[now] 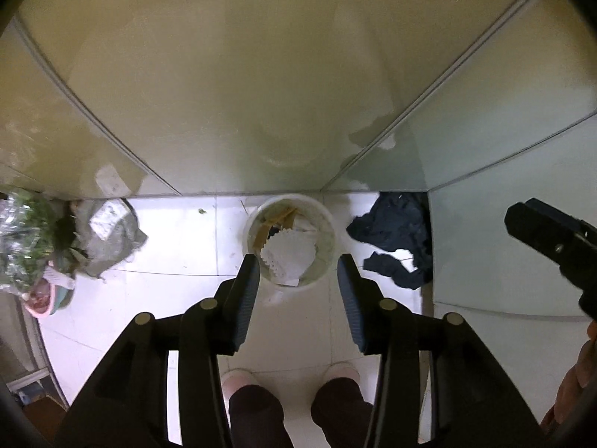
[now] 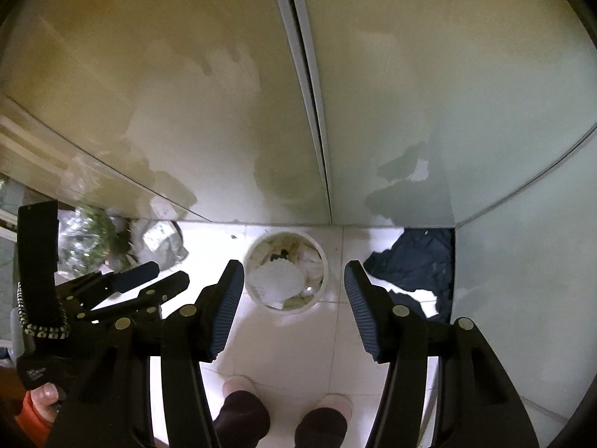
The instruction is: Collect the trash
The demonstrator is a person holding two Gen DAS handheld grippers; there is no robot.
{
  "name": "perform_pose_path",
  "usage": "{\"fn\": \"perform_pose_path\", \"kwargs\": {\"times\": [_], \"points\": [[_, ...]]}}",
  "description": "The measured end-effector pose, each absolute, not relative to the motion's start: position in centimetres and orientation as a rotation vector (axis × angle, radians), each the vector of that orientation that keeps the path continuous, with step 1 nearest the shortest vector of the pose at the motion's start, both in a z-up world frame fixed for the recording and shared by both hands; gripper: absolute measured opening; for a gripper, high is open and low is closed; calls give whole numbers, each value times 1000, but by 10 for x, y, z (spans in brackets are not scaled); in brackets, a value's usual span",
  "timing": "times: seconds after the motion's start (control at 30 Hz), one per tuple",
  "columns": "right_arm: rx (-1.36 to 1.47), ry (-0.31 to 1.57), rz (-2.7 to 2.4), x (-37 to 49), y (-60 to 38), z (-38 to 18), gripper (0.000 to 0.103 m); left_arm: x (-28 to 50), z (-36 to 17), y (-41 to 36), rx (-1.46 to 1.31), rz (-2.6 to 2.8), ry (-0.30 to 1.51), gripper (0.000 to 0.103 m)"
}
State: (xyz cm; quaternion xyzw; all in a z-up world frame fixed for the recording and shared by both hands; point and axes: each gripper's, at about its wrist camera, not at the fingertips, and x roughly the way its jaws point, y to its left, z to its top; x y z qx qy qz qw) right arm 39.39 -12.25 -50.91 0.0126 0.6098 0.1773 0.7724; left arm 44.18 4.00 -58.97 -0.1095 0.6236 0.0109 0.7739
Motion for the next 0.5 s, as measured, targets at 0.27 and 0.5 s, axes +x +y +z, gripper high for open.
{"fn": "perform_pose_path", "kwargs": {"times": [0.27, 0.5], "points": [[36, 1106, 423, 365, -153, -317, 52, 387, -361, 38, -239, 74, 1105, 43], [12, 843, 454, 301, -181, -154, 52, 308, -173, 24, -180, 76, 791, 45]]}}
